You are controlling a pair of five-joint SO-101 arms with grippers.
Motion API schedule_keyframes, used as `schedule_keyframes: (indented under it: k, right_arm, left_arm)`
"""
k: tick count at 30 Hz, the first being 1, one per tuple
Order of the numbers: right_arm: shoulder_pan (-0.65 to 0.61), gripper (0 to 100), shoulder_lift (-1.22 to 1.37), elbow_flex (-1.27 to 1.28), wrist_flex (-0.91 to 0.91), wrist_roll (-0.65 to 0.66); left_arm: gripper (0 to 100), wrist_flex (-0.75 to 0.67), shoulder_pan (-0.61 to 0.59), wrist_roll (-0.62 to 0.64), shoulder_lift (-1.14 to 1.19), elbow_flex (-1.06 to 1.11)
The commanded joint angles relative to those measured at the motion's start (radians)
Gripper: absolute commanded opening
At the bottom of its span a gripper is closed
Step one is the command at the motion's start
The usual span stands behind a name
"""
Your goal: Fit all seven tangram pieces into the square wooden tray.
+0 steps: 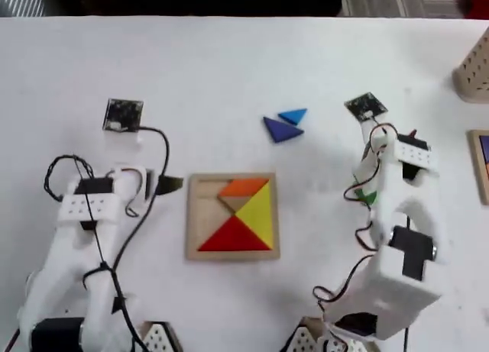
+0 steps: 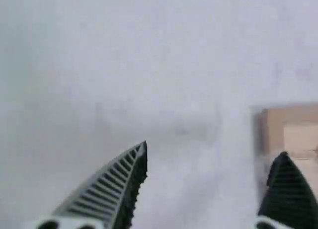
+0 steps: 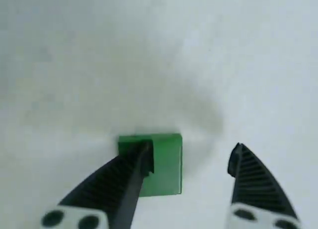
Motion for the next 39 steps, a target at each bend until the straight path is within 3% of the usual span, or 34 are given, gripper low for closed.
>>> schedule_keyframes:
  k: [1, 11, 22, 28, 35, 39]
  right_arm:
    - [-0.013, 24.8, 0.061, -0.044, 0.031, 0.011]
    - [-0.030, 24.8, -0.105, -0.006, 0.185, -0.020]
    - [-0.073, 24.9, -0.214, 0.130, 0.153, -0.005]
    - [-0.101, 24.9, -0.308, 0.265, 0.117, 0.083]
    - [-0.070, 25.0, -0.209, 0.227, 0.048, 0.144]
    - [-0.061, 24.7, -0.099, 0.104, 0.148, 0.190]
  left_arm:
    - [38, -0.041, 0.015, -0.009, -0.038, -0.005]
    - [38, -0.046, 0.016, -0.009, -0.036, -0.005]
    - [38, -0.046, 0.016, -0.009, -0.036, -0.005]
    - [38, -0.046, 0.016, -0.009, -0.036, -0.005]
    - [38, -0.040, 0.016, -0.009, -0.036, -0.005]
    - [38, -0.038, 0.016, -0.009, -0.036, -0.003]
